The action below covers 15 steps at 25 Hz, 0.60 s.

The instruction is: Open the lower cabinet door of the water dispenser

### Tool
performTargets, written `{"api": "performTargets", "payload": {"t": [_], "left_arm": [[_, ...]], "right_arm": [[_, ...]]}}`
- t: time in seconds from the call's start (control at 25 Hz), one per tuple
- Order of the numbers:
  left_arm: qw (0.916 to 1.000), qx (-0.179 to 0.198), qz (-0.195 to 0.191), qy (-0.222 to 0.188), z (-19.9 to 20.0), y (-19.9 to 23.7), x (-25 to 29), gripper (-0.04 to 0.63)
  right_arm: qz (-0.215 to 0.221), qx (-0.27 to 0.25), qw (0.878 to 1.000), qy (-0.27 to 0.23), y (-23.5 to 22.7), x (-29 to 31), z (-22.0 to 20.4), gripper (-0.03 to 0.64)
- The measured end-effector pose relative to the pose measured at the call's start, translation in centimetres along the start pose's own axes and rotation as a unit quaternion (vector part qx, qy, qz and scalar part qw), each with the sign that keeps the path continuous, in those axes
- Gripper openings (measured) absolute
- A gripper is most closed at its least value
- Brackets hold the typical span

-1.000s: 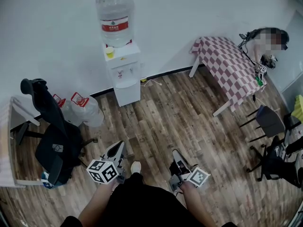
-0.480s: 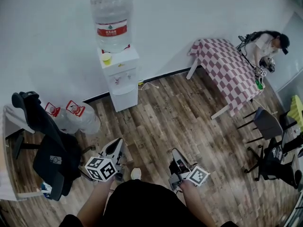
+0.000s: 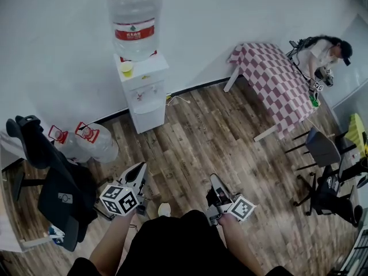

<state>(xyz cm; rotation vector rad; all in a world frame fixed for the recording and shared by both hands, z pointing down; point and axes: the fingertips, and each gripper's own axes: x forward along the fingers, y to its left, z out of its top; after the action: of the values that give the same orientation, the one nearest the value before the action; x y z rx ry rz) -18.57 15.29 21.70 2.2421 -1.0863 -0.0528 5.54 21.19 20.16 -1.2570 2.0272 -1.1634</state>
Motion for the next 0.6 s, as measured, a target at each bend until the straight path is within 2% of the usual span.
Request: {"api": "performTargets", "payload": {"t": [0.36,0.6], "left_arm": [[0.9999,-0.009,-0.002,0.007,-0.7,-0.6,2.2,0.014],[0.9999,-0.011,0.012,0.002,-0.9,-1.3,5.8,0.014]], "right_arm": [[-0.022,0.000,1.000,-0.019,-2.5,-0.8,3.2,0.023],[-0.011,0.006,1.000,-0.019,-5.1,0.2,6.5,0.023]]}}
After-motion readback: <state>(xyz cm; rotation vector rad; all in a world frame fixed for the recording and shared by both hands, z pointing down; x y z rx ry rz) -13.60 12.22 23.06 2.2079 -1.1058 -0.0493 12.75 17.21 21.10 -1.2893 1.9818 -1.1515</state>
